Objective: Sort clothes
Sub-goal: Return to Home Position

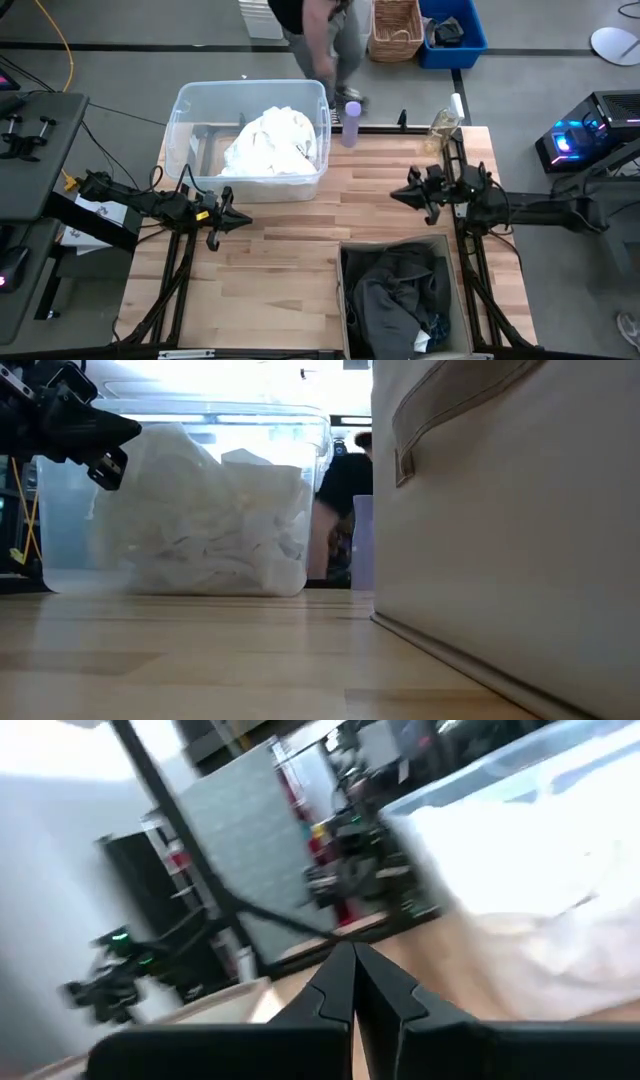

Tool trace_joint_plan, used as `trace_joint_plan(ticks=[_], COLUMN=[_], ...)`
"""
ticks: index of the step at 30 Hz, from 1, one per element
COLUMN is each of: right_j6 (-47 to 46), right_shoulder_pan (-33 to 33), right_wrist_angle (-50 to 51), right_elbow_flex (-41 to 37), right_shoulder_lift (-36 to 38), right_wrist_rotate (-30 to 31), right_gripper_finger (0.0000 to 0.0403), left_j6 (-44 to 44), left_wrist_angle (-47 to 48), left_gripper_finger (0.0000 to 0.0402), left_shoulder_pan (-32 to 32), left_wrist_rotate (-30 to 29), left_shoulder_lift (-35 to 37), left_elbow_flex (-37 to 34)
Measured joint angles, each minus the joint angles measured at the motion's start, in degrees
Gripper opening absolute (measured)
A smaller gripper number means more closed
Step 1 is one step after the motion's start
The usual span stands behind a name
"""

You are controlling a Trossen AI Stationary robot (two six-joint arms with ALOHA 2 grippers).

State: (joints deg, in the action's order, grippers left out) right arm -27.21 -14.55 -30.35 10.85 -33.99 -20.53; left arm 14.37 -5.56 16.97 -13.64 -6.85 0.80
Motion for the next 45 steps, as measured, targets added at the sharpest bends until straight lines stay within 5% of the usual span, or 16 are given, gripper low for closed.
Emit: trace_joint_plan(ticks=[8,14,21,24,26,28,30,35,41,45], right_j6=[12.5,9.8,10.7,15.6,18.2,15.4,10.9,14.0,14.0,20.5], right_shoulder_pan=[4.1,4.2,7.1,7.1,7.1,7.1,7.0,7.2,7.1,7.1], right_wrist_angle=[-10.4,-33.7,-30.7,-23.6,-24.0,-24.0,-22.1,-10.2,5.3,5.8], right_elbow_flex=[-3.4,-10.2,-10.3,-10.3,-10.3,-10.1,-9.9,-9.9,-9.9,-9.9], right_shoulder_lift=[-8.1,-10.4,-8.0,-8.1,-8.0,-8.0,-7.9,-8.1,-8.1,-8.1], right_wrist_rotate=[6.0,8.5,9.5,15.3,24.6,35.2,38.9,22.3,23.2,11.8], right_gripper_finger=[0.0,0.0,0.0,0.0,0.0,0.0,0.0,0.0,0.0,0.0], left_j6=[0.0,0.0,0.0,0.0,0.0,0.0,0.0,0.0,0.0,0.0], left_wrist_angle=[0.1,0.1,-0.2,-0.1,0.1,0.1,0.1,0.1,0.1,0.1], left_gripper_finger=[0.0001,0.0001,0.0001,0.0001,0.0001,0.0001,0.0001,0.0001,0.0001,0.0001], left_shoulder_pan=[0.0,0.0,0.0,0.0,0.0,0.0,0.0,0.0,0.0,0.0], left_wrist_rotate=[0.0,0.0,0.0,0.0,0.0,0.0,0.0,0.0,0.0,0.0], left_shoulder_lift=[0.0,0.0,-0.3,-0.4,-0.4,-0.4,-0.4,-0.4,-0.4,-0.4], left_elbow_flex=[0.0,0.0,0.0,0.0,0.0,0.0,0.0,0.0,0.0,0.0])
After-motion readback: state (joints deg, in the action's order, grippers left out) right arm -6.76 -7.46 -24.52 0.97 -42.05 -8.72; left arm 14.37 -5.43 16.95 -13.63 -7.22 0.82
